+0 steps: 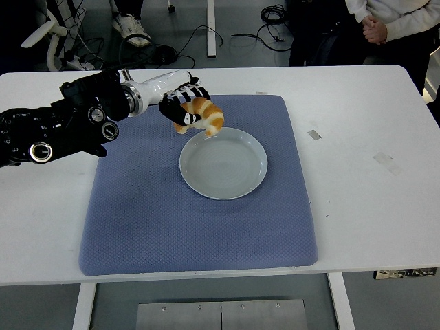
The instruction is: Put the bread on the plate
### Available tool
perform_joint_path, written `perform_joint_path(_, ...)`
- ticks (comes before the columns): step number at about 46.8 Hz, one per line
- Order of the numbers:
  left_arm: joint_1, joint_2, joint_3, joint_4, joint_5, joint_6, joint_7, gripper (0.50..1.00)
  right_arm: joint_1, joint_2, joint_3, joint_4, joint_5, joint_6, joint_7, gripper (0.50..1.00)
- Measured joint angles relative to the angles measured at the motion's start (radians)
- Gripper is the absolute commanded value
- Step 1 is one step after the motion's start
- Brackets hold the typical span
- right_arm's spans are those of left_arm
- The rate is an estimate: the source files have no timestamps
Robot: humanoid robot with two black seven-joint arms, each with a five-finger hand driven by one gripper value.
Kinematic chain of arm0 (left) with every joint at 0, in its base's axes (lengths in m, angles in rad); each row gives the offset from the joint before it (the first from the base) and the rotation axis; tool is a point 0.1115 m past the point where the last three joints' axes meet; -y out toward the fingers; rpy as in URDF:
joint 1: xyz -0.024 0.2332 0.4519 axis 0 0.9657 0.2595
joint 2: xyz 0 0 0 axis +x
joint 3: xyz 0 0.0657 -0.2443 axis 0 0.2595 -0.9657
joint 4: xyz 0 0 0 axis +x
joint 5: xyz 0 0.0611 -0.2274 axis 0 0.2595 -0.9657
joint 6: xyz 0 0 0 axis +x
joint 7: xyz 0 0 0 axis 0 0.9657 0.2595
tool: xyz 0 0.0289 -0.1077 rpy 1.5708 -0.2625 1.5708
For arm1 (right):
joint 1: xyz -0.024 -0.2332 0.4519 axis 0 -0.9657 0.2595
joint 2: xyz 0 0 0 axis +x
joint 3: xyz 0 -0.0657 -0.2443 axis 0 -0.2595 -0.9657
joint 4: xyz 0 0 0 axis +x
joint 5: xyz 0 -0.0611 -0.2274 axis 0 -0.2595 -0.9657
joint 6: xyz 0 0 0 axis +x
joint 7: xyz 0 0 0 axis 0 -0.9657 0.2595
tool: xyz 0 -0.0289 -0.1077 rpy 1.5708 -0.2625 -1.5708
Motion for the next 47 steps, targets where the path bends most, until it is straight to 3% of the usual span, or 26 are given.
perform_joint_path(23,0.019,-0.099,0.010,-0.007,0.040,0.009,0.030,0.581,0.000,0.000,0.000,0.000,0.000,0.000,0.000,1.000)
perform_joint_path(40,0.041,-0.108,0.037,-0.006,0.078,0.009,0.042,0.595,0.000,0.000,0.000,0.000,0.000,0.000,0.000,1.000)
perform_joint_path(47,0.042,-0.108,0.046,-0.007,0.087,0.010,0.043,0.646,0.000,0.000,0.000,0.000,0.000,0.000,0.000,1.000)
